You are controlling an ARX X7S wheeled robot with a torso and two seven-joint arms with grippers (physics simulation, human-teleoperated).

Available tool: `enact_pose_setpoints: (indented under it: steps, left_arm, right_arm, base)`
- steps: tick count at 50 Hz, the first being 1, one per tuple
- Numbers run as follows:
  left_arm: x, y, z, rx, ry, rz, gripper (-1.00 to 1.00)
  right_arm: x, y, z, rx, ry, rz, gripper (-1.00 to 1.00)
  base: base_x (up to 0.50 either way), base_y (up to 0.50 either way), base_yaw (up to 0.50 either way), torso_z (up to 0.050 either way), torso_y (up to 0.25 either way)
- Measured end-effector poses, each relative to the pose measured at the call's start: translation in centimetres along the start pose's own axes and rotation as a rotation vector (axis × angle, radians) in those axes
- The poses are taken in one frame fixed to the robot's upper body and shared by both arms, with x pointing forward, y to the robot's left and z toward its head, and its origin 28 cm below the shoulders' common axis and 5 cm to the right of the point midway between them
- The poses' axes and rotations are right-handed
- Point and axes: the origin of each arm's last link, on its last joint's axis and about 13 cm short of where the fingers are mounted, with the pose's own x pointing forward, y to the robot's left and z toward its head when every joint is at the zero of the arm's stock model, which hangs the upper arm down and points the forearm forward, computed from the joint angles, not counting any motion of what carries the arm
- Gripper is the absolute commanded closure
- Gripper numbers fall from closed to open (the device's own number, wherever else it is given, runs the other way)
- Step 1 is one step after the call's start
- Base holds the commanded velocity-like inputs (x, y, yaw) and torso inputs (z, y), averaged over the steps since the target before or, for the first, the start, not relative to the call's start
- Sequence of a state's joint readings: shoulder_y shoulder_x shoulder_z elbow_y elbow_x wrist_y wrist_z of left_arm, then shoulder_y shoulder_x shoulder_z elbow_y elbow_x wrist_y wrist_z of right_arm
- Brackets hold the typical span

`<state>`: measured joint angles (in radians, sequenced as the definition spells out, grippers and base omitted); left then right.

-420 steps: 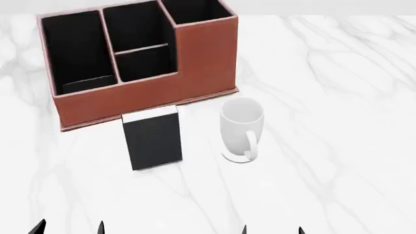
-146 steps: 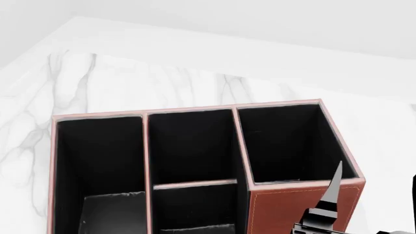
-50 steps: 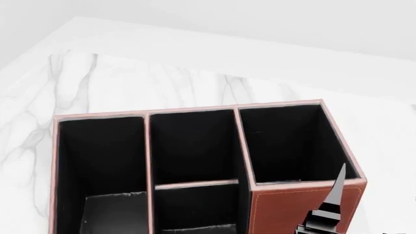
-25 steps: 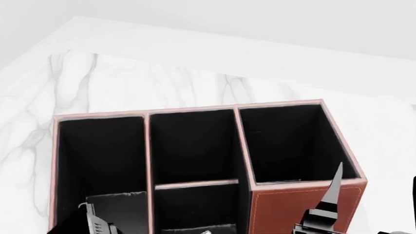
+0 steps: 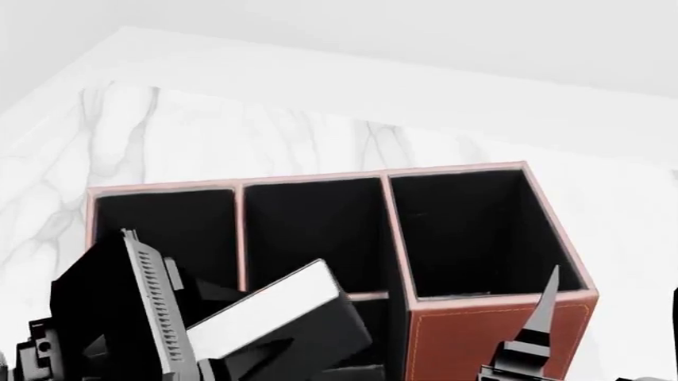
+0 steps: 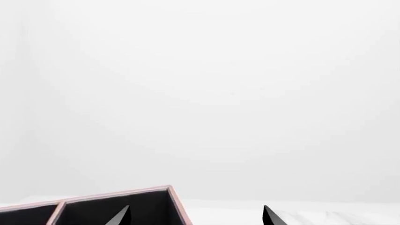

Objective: Pick up the book and place it in the front compartment of the caddy.

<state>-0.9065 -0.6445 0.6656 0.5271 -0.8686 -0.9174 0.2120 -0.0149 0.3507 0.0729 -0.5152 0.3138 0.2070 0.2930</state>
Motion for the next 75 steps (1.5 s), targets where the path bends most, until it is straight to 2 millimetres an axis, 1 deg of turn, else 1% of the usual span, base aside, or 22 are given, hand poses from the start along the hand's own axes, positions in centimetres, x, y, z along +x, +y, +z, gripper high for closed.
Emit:
enact_pose_setpoints:
  steps: [13,31,43,50,60,75]
  left_arm:
    - [1.3,2.6,0.9,0.117,-0.013,0.051,1.00]
    - [4.1,5.4,0.5,0.275,-0.054,0.068,1.00]
    - [5.7,7.3,0.1,0.379,0.000,0.081,1.00]
    - [6.3,8.2,-0.2,0.431,0.059,0.051,1.00]
    - [7.1,9.2,-0.4,0.413,0.106,-0.038,1.00]
    - [8.6,11.1,-0.8,0.281,0.130,-0.154,1.00]
  right_arm:
    - [0.0,-0.1,-0.1,0.000,0.003,-0.003,-1.00]
    - [0.0,-0.2,-0.4,0.002,0.010,-0.009,-1.00]
    - [0.0,-0.5,-0.7,0.002,0.017,-0.018,-1.00]
    - [0.1,-0.6,-0.8,0.001,0.024,-0.022,-1.00]
    - [0.3,-0.8,-1.2,-0.003,0.034,-0.034,-1.00]
    - [0.5,-1.4,-2.2,-0.005,0.055,-0.066,-1.00]
  base:
    - [0.00,0.00,0.00,0.000,0.002]
    - [0.00,0.00,0.00,0.000,0.001]
    - [0.00,0.00,0.00,0.000,0.002]
    - [0.00,0.00,0.00,0.000,0.002]
    - [0.00,0.00,0.00,0.000,0.001]
    - [0.00,0.00,0.00,0.000,0.001]
